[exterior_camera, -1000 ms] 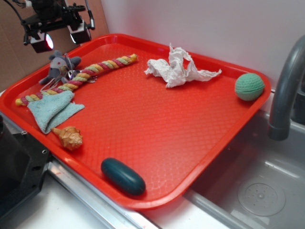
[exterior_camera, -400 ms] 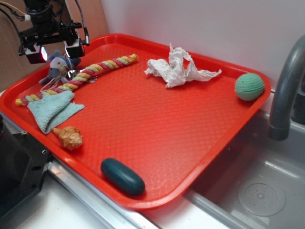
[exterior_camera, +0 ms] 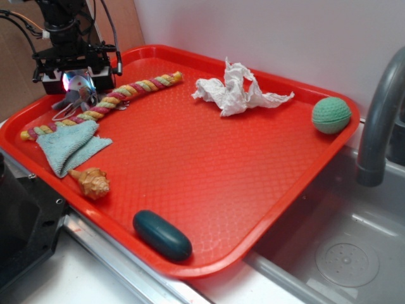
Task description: Grab the gray animal.
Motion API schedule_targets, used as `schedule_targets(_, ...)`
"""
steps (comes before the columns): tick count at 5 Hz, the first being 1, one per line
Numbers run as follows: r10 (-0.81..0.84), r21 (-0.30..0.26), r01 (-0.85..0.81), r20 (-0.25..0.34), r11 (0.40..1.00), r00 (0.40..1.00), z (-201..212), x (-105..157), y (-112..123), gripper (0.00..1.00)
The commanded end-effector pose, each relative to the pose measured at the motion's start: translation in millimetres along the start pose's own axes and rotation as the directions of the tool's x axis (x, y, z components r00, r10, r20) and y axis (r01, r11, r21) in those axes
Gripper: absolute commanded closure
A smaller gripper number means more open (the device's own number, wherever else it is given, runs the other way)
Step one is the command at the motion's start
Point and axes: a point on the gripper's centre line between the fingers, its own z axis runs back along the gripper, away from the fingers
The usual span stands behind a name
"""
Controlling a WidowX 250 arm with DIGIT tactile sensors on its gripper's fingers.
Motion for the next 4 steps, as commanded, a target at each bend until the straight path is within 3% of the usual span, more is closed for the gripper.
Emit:
schedule_targets(1,-0.090,-0.062,0.093,0.053,0.994,0.995,24,-3,3,1.00)
schedule_targets(2,-0.282,-0.084,0.298,0.159,0.951,0.946,81,-19,-26,1.00)
schedule_targets(3,-0.413,-0.136,0.447,0.222,0.884,0.883,141,-48,-47,1.00)
schedule_targets(4,-0.494,-0.132,0.524,0.203,0.842,0.845,192,-57,-55,1.00)
